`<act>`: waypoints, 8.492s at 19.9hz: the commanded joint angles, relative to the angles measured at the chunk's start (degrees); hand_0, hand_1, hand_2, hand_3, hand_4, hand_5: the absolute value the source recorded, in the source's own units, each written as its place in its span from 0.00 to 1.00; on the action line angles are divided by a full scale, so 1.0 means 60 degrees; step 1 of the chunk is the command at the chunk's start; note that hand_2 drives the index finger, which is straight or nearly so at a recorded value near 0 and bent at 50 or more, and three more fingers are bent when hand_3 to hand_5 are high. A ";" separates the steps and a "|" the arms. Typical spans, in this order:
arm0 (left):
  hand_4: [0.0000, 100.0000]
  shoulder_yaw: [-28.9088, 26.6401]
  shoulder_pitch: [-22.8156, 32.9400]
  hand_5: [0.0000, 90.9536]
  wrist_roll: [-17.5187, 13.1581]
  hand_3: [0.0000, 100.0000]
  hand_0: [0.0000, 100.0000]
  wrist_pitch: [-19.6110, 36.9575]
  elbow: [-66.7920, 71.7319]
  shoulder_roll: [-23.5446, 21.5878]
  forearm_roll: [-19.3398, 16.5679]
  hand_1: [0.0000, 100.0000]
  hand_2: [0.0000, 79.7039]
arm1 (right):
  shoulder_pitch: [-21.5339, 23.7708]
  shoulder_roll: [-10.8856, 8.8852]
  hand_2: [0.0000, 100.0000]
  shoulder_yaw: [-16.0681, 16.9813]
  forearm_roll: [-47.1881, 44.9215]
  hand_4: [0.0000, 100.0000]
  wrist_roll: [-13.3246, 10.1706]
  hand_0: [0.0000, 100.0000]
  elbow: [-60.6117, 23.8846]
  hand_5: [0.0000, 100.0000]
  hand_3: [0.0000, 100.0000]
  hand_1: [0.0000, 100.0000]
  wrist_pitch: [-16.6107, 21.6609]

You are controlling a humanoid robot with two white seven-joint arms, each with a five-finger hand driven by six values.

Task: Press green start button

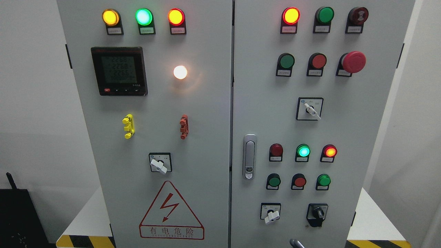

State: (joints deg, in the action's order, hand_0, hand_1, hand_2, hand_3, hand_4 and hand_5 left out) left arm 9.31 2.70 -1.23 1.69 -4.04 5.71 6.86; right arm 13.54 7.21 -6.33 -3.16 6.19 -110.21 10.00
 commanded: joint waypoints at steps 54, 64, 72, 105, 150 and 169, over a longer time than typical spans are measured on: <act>0.00 0.0000 0.0004 0.00 0.0000 0.00 0.12 -0.0003 0.0000 0.0000 0.0000 0.56 0.00 | -0.2240 0.0029 0.00 0.1274 0.9432 0.64 -0.1311 0.53 0.0439 0.59 0.65 0.33 0.1425; 0.00 0.0000 0.0004 0.00 0.0000 0.00 0.12 -0.0003 0.0000 0.0000 0.0000 0.56 0.00 | -0.2944 0.0043 0.00 0.1435 1.0532 0.65 -0.1457 0.53 0.0981 0.59 0.67 0.35 0.1322; 0.00 0.0000 -0.0011 0.00 0.0000 0.00 0.12 -0.0003 0.0000 0.0000 0.0000 0.56 0.00 | -0.3178 0.0043 0.00 0.1436 1.0693 0.65 -0.1487 0.55 0.1142 0.60 0.68 0.35 0.1235; 0.00 0.0000 0.0004 0.00 0.0000 0.00 0.12 -0.0003 0.0000 0.0000 0.0000 0.56 0.00 | -0.4087 0.0058 0.00 0.1377 1.0986 0.66 -0.1487 0.59 0.2314 0.60 0.68 0.36 0.1234; 0.00 0.0000 0.0004 0.00 0.0000 0.00 0.12 -0.0003 0.0000 0.0000 0.0000 0.56 0.00 | -0.3853 0.0073 0.00 0.1348 1.0534 0.66 -0.1516 0.66 0.1700 0.60 0.70 0.39 0.1307; 0.00 0.0000 0.0004 0.00 0.0000 0.00 0.12 -0.0003 0.0000 0.0000 0.0000 0.56 0.00 | -0.2813 0.0073 0.00 0.1026 0.7634 0.55 -0.1355 0.77 0.0718 0.39 0.62 0.31 0.1264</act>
State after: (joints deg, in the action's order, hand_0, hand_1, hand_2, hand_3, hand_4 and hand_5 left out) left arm 9.32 2.72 -1.23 1.69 -4.04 5.71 6.86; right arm -5.00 7.65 0.03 48.96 -2.50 -102.92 17.79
